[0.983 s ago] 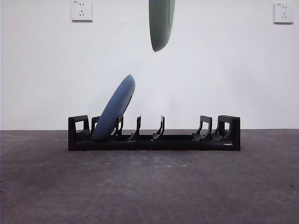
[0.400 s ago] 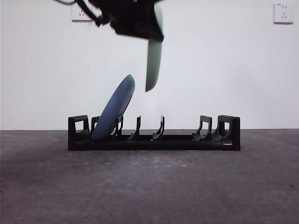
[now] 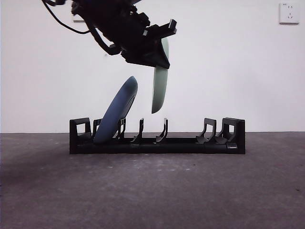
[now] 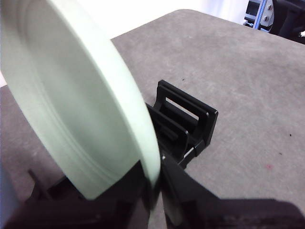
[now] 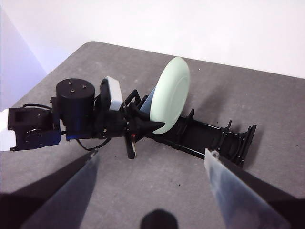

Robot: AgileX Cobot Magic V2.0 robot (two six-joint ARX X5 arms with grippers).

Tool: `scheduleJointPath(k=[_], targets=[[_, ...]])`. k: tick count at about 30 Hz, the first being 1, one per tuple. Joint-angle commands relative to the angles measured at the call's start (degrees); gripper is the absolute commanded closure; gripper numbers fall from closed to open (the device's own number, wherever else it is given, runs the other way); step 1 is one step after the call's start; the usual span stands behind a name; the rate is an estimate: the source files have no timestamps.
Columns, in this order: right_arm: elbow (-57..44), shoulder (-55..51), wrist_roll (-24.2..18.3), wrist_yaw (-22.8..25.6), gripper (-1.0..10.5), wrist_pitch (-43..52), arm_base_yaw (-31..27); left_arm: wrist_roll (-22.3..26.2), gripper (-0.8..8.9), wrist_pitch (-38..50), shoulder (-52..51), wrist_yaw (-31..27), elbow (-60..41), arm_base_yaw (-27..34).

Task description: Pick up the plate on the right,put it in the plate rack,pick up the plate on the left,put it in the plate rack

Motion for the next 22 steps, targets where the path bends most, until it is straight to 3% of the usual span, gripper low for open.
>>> scheduleJointPath(k=[1, 13, 22], targets=[[-0.5, 0.2, 0.1, -0.1, 5.7, -1.4, 0.0, -0.1, 8.22, 1.1, 1.7, -0.2, 1.6, 0.2], [-0.5, 0.5, -1.0, -0.1, 5.7, -1.4, 0.0, 0.0, 8.22, -0.1, 8.9, -2.9, 2.1, 0.5], [-0.5, 0.9, -1.3, -0.1, 5.7, -1.4, 0.0, 4.7, 8.22, -3.8, 10.5, -6.4, 2.1, 0.5]])
